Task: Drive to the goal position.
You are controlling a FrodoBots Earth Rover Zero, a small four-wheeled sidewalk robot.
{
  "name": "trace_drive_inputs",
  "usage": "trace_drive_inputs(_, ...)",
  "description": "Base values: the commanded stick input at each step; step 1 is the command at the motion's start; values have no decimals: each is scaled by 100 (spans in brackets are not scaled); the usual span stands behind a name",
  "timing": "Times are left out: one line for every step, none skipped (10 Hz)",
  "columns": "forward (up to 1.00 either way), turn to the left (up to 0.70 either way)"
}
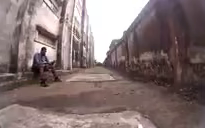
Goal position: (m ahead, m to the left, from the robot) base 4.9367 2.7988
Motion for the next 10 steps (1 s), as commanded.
trace_drive_inputs(85,0)
trace_drive_inputs(85,0)
trace_drive_inputs(85,0)
trace_drive_inputs(85,0)
trace_drive_inputs(85,0)
trace_drive_inputs(85,0)
trace_drive_inputs(85,0)
trace_drive_inputs(85,0)
trace_drive_inputs(85,0)
trace_drive_inputs(85,0)
